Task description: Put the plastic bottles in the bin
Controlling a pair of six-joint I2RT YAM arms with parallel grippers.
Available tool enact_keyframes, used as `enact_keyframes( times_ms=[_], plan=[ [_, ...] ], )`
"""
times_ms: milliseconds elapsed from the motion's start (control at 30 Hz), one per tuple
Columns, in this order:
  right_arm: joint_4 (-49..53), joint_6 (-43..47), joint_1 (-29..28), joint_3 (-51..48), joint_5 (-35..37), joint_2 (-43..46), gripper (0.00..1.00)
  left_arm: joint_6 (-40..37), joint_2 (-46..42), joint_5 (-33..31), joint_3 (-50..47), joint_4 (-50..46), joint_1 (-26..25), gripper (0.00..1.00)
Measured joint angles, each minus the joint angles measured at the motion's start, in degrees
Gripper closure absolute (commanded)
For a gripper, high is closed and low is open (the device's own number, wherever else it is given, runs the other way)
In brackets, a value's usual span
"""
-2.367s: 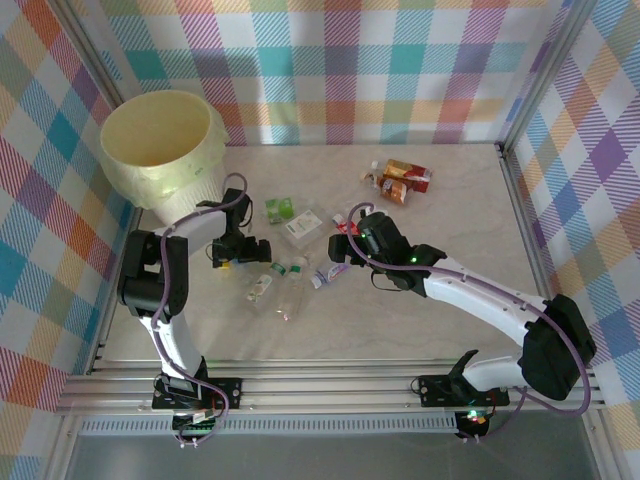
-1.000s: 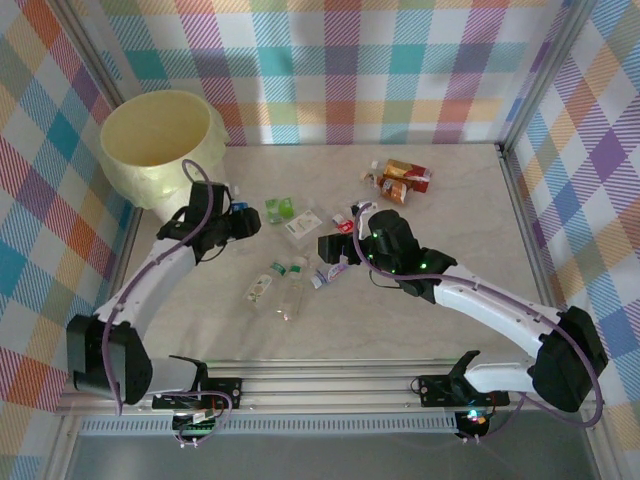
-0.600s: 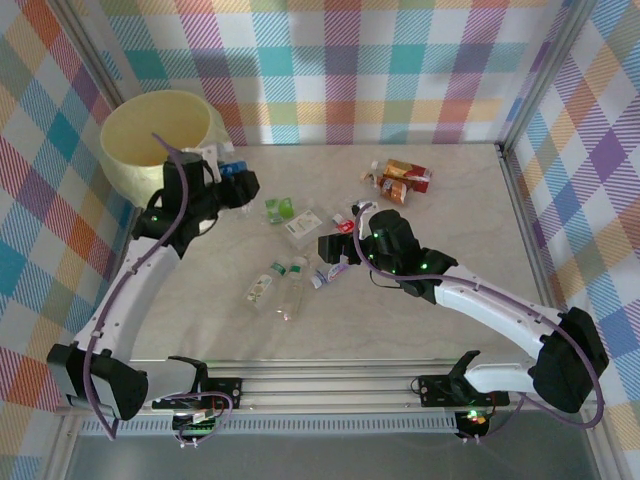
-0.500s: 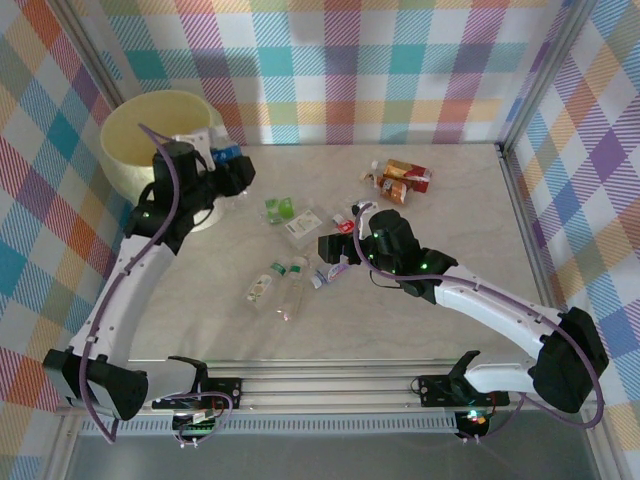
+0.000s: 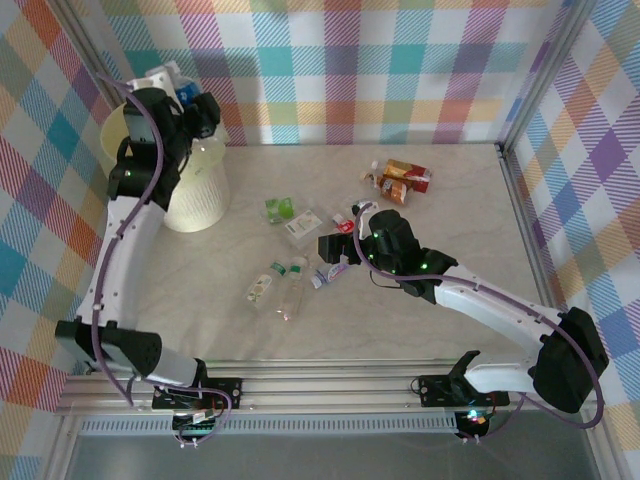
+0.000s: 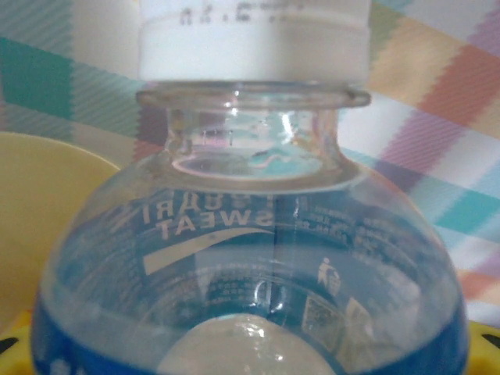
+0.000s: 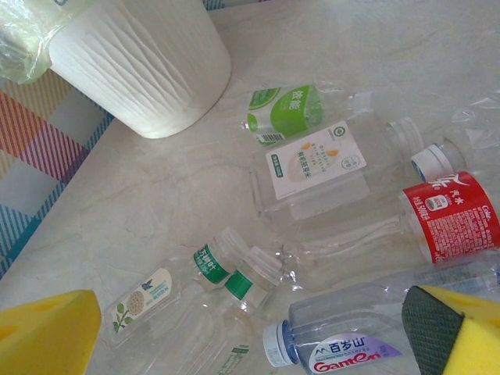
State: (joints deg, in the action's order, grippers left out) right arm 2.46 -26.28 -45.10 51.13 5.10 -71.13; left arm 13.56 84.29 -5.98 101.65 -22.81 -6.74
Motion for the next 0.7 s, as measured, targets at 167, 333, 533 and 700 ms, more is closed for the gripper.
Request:
enact_keyframes(
  times_ms=[167, 333, 533, 700],
  plan=[
    [0.2, 0.0, 0.0, 0.0, 0.0, 0.0, 0.0, -1.9, 4.5, -3.5, 3.8, 0.0, 4.1, 0.5],
    [0.2, 0.0, 0.0, 0.0, 0.0, 0.0, 0.0, -4.3, 9.2, -6.6, 7.0, -0.9, 7.5, 0.5],
    [1.0, 0.0, 0.0, 0.0, 0.0, 0.0, 0.0, -5.7, 15.5, -8.1, 9.5, -3.0, 11.9, 0.5],
    [1.7, -0.1, 0.0, 0.0, 0.0, 0.0, 0.0, -5.7, 19.4, -8.3, 9.9, -4.2, 13.9, 0.51]
  ],
)
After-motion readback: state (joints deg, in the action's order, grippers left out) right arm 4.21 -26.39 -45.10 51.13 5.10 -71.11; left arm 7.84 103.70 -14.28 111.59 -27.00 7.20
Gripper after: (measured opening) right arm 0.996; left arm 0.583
